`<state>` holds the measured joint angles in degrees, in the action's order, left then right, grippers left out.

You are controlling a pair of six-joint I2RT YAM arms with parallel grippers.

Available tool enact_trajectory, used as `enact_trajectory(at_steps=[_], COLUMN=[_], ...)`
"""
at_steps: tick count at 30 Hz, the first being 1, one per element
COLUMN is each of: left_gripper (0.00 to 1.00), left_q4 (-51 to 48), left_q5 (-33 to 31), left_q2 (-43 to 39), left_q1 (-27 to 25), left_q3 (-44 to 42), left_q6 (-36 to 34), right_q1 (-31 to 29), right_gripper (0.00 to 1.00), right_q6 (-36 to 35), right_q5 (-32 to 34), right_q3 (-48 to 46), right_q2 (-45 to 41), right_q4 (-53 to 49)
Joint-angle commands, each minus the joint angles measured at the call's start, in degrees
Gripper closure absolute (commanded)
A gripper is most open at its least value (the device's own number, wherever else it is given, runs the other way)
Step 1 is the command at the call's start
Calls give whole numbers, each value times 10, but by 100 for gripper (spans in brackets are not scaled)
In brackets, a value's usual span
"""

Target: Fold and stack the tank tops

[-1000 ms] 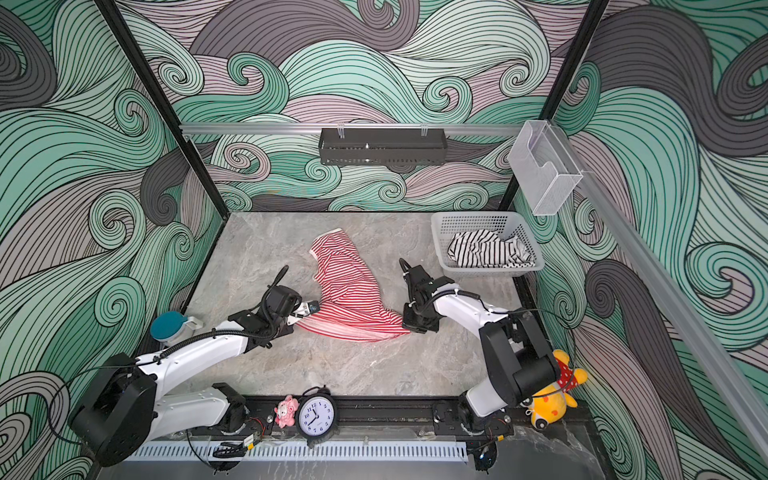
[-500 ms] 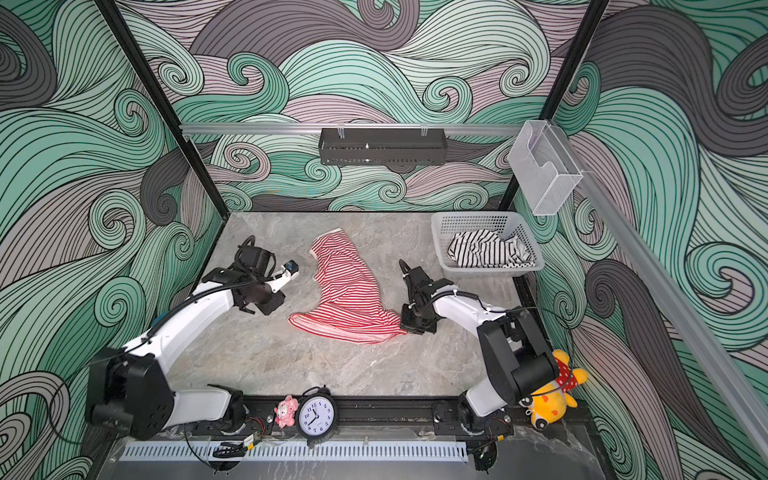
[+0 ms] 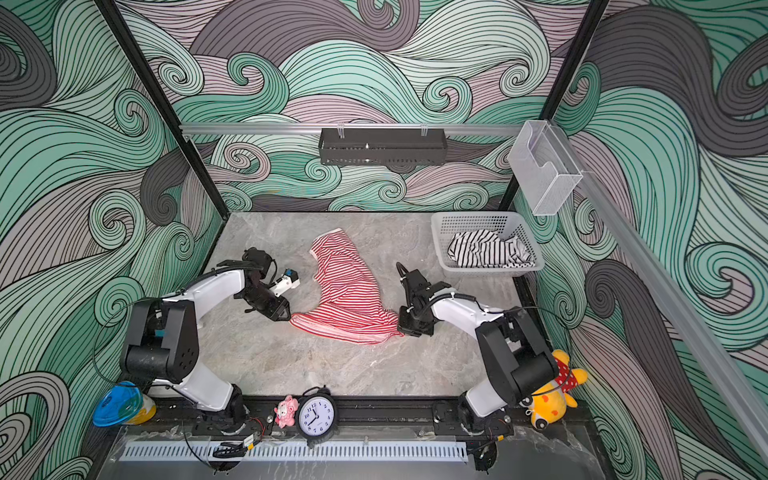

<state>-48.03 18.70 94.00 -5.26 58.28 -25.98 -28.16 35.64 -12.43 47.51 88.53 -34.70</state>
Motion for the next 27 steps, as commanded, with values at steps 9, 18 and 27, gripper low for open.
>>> enact_trajectory(at_steps=[9,18,27], left_gripper=[65,65,66], left_q4=[0,-46,-30], left_q5=[35,88,88], left_q2=[80,118,135], left_q1=[24,28,28], left_q3=[40,58,61], left_q6=[33,9,30], right_q1=[-8,-7,-8], right_gripper=[100,100,100], right_q6=[13,15,15], right_q5=[0,1,2], right_q3=[-5,-3,-2], right_q2=[-12,-11,-17], right_q4=[2,2,1])
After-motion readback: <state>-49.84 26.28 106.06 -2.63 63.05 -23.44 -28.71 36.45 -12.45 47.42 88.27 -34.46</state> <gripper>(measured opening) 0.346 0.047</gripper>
